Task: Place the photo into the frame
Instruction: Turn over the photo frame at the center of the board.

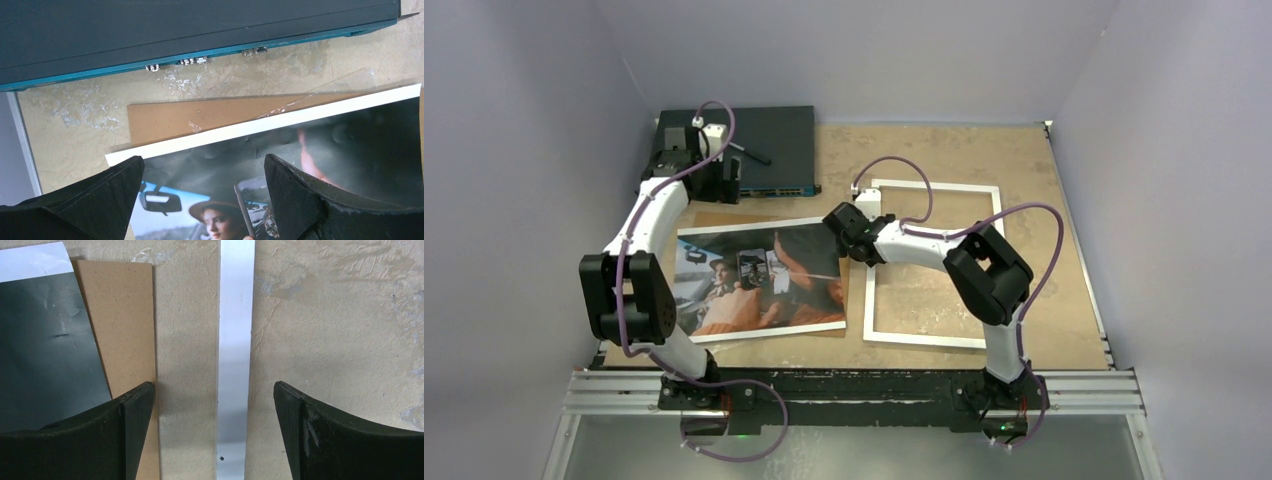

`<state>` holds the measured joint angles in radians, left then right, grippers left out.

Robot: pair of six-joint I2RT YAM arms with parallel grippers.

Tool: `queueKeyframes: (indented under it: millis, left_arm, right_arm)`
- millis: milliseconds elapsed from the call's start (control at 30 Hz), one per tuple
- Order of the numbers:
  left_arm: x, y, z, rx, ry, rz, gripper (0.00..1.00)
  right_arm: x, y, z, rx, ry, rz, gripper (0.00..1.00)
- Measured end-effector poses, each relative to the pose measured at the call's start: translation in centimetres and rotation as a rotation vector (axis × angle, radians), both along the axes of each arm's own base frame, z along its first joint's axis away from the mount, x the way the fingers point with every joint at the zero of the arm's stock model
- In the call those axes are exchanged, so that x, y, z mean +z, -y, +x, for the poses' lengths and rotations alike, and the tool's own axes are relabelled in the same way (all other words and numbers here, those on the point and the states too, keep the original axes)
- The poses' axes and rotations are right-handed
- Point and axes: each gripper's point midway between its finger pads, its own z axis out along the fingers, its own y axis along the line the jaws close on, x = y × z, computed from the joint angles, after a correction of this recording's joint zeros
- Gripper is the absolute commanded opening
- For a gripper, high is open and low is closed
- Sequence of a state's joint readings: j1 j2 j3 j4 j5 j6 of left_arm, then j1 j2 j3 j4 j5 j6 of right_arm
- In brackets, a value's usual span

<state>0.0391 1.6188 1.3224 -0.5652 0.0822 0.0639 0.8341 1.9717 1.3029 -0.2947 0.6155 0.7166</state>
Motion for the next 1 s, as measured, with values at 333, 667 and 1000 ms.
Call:
queueKeyframes:
  millis: [333,667,1000]
  left_arm:
    - [0.9,0.3,-1.0,-0.017,-0.002,-0.009,0.94]
    - [1.3,0.7,-1.5,-0.029,-0.019,-0.024,0.97]
    - [1.5,1.0,-1.9,-0.039,-0.035,-0.037,1.0]
  right_arm:
    - [-0.3,-0.8,-0.1,-0.019,0.009,0.035,0.69]
    - [-0.6,-1.7,0.0,-0.01,0.011,0.06,0.33]
    - [-0.4,-1.5,-0.1,0.007,-0.018,0.028,0.0]
